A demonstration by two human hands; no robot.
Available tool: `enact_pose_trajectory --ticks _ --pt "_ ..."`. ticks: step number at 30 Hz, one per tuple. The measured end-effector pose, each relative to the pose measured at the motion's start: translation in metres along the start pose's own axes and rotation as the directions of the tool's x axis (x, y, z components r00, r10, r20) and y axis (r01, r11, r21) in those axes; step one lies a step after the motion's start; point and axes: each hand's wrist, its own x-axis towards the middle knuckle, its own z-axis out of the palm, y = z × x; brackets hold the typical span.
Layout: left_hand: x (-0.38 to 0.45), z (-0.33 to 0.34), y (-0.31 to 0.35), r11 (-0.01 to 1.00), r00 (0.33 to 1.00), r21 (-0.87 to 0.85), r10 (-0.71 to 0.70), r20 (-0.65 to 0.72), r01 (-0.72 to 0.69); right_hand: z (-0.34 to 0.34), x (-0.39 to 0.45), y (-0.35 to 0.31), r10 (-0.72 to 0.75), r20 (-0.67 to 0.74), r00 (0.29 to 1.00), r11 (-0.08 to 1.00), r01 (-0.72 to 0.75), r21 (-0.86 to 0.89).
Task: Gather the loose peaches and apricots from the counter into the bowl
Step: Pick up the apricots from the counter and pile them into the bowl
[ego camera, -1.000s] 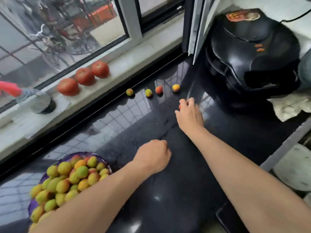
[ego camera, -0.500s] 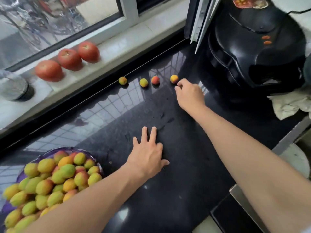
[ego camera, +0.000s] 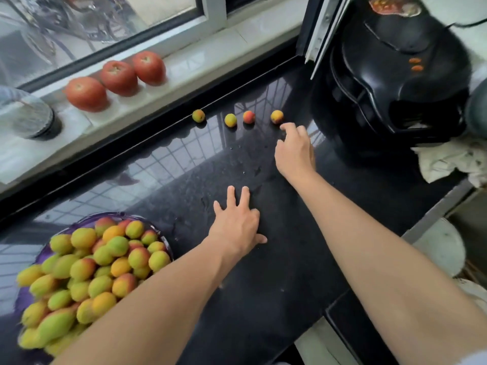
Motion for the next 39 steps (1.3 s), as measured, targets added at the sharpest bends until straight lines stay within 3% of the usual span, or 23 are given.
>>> enact_pose_trajectory --ticks 2,4,7,9,11,13,14,15,16,18,19,21,24,28,33,39 --pt "-0.006 -0.006 -0.004 0.997 1.000 -0.070 0.022 0.010 -0.022 -0.005 -0.037 -0.009 0.005 0.013 1.000 0.997 -0.006 0.083" --pt "-0.028 -0.016 -0.010 0.964 0.999 -0.263 0.026 -0.038 -0.035 -0.012 -0.074 -0.021 0.003 0.046 0.999 0.988 -0.010 0.157" --pt "-0.098 -0.021 -0.030 0.802 0.946 -0.591 -0.123 -0.300 -0.083 -0.015 -0.127 -0.042 0.046 0.191 0.980 0.932 -0.111 0.345" --pt "-0.168 -0.010 -0.062 0.647 0.826 -0.752 -0.352 -0.441 -0.126 -0.014 -0.159 -0.063 0.084 0.400 0.913 0.812 -0.295 0.503" --pt "-0.236 0.014 -0.107 0.493 0.619 -0.858 -0.633 -0.466 -0.142 -0.014 -0.183 -0.083 0.000 0.592 0.806 0.709 -0.418 0.569" --pt "-0.287 0.044 -0.159 0.377 0.370 -0.925 -0.853 -0.368 -0.052 -0.018 -0.202 -0.105 -0.139 0.674 0.726 0.642 -0.452 0.619" --pt "-0.302 0.059 -0.182 0.294 0.292 -0.956 -0.912 -0.287 -0.019 -0.018 -0.210 -0.115 -0.194 0.685 0.702 0.636 -0.442 0.633" --pt "-0.308 0.074 -0.202 0.170 0.279 -0.985 -0.945 -0.167 -0.014 -0.019 -0.217 -0.122 -0.232 0.689 0.687 0.648 -0.419 0.636" --pt "-0.307 0.087 -0.218 -0.027 0.349 -0.998 -0.937 0.003 -0.064 -0.020 -0.223 -0.129 -0.257 0.692 0.674 0.679 -0.384 0.626" --pt "-0.294 0.100 -0.229 -0.470 0.633 -0.870 -0.722 0.279 -0.152 -0.018 -0.235 -0.137 -0.291 0.685 0.668 0.747 -0.288 0.599" --pt "-0.288 0.101 -0.226 -0.593 0.749 -0.793 -0.589 0.305 -0.143 -0.016 -0.240 -0.139 -0.305 0.669 0.677 0.771 -0.237 0.591" --pt "-0.278 0.099 -0.211 -0.684 0.854 -0.707 -0.465 0.236 -0.177 -0.016 -0.246 -0.139 -0.315 0.621 0.718 0.818 -0.127 0.562" --pt "-0.272 0.096 -0.182 -0.751 0.883 -0.617 -0.430 0.187 -0.235 -0.019 -0.248 -0.137 -0.343 0.515 0.785 0.872 0.062 0.486" --pt "-0.262 0.105 -0.144 -0.749 0.907 -0.652 -0.349 0.235 -0.120 -0.010 -0.248 -0.144 -0.373 0.444 0.815 0.892 0.183 0.413" --pt "-0.243 0.116 -0.120 -0.754 0.913 -0.651 -0.320 0.253 -0.084 0.013 -0.255 -0.161 -0.631 0.339 0.698 0.773 0.606 0.190" --pt "-0.236 0.112 -0.122 -0.789 0.907 -0.605 -0.326 0.266 -0.107 0.030 -0.254 -0.156 -0.693 0.234 0.682 0.714 0.695 0.087"
